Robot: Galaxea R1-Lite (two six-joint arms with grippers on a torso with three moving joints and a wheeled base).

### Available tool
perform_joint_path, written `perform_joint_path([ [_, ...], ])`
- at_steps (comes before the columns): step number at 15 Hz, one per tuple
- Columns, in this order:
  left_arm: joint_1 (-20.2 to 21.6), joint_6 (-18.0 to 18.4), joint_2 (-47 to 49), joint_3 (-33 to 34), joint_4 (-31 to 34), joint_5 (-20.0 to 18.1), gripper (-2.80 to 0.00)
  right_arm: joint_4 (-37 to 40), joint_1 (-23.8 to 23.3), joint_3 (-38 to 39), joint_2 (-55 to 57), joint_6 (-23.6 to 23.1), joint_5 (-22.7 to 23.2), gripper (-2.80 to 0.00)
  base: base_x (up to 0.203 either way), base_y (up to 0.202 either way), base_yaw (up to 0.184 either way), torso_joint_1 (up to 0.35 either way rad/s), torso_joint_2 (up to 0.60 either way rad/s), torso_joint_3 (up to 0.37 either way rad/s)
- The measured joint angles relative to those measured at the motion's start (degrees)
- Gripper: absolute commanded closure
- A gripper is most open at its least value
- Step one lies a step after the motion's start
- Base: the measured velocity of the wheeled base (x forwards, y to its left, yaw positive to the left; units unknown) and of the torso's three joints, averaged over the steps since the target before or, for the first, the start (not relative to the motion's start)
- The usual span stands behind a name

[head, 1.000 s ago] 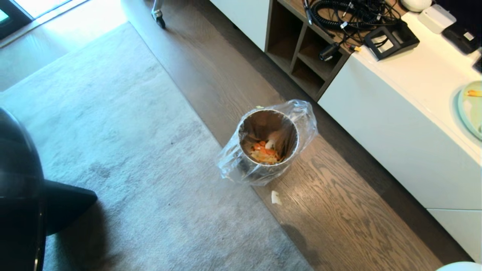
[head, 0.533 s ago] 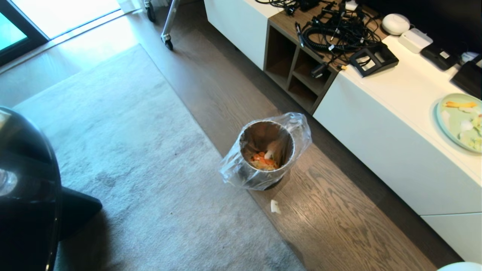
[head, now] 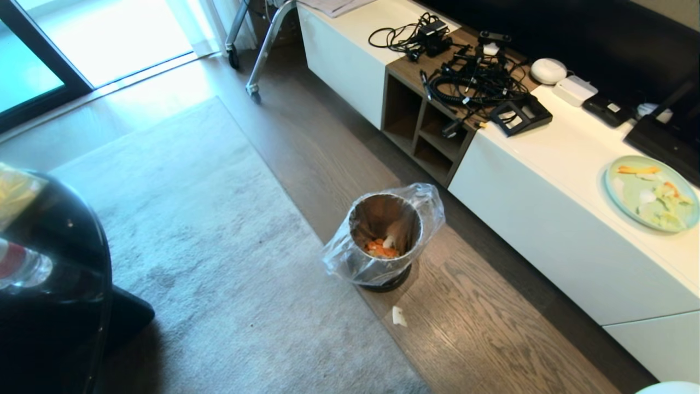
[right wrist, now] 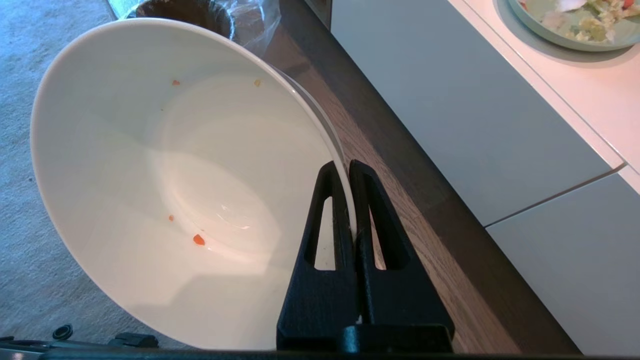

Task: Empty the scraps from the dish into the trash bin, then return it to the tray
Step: Put the bowl back to the table

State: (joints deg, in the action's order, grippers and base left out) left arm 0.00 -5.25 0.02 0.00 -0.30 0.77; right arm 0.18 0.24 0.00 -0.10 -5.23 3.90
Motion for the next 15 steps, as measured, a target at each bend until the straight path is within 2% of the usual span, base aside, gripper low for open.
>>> perform_joint_path([
  [15, 0.0, 0.0, 0.0, 0.0, 0.0, 0.0, 0.00, 0.0, 0.0, 0.0, 0.0, 0.0, 0.0, 0.00, 0.000, 0.000, 0.000, 0.002, 0.00, 0.203],
])
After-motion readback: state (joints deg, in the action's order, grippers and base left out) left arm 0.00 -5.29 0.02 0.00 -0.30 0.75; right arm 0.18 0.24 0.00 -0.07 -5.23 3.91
